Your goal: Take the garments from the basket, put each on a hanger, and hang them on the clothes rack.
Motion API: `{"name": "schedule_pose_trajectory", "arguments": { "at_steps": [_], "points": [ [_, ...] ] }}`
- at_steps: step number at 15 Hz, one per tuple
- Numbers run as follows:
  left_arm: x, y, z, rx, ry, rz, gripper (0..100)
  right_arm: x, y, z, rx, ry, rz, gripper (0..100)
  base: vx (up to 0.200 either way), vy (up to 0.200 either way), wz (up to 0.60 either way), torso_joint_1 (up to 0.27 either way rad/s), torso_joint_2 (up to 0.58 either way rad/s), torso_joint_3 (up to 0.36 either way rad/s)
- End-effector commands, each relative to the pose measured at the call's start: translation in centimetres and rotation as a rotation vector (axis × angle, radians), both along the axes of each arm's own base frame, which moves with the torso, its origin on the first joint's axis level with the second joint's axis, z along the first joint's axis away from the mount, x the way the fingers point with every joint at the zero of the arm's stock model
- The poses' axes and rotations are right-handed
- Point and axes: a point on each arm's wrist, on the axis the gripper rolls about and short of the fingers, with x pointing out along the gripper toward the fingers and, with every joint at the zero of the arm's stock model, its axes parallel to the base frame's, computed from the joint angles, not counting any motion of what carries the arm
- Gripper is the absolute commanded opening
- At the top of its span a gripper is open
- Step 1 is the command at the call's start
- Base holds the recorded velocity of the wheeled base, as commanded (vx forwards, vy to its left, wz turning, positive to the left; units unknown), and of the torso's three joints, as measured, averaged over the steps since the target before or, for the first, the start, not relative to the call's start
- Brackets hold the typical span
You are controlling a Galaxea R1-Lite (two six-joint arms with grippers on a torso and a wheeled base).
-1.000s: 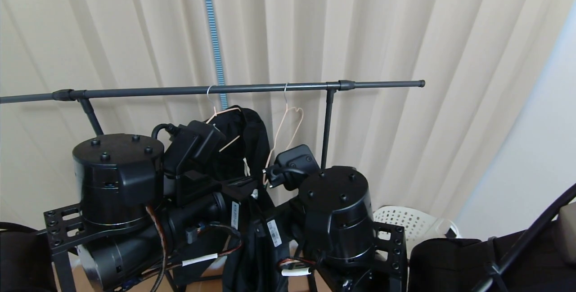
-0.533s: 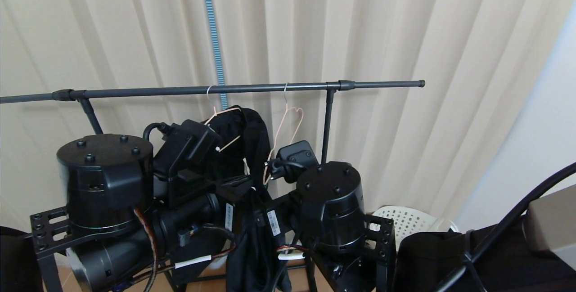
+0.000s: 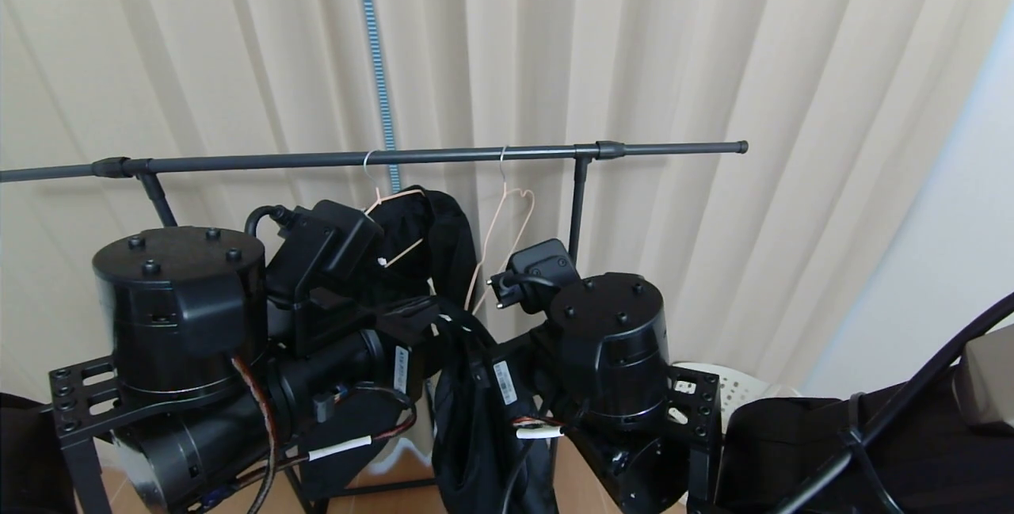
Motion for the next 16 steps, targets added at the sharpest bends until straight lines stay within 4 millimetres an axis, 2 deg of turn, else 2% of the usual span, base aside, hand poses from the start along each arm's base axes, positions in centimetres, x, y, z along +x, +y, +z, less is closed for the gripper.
{"name": "schedule_pose_trajectory", "arguments": {
  "at_steps": [1, 4, 7, 16],
  "points": [
    [0.0, -0.1, 0.0, 0.000, 0.000, 0.000, 0, -0.3, -0.2, 0.3, 0.002, -0.002, 0.004, 100, 0.000, 0.000, 0.00, 0.000, 0.00, 0.000],
    [0.3, -0.3, 0.1, -0.001, -0.002, 0.001, 0, -0.5, -0.2, 0.1, -0.002, 0.004, 0.011, 100, 0.000, 0.000, 0.00, 0.000, 0.00, 0.000],
    [1.2, -1.1, 0.3, 0.008, -0.014, 0.023, 0, -1.6, 0.4, -0.7, -0.017, 0.019, 0.053, 100, 0.000, 0.000, 0.00, 0.000, 0.00, 0.000],
    [0.7, -1.4, -0.2, 0.047, -0.013, 0.029, 0, -1.0, 1.7, -0.3, 0.078, -0.050, 0.022, 100, 0.000, 0.000, 0.00, 0.000, 0.00, 0.000]
  ]
}}
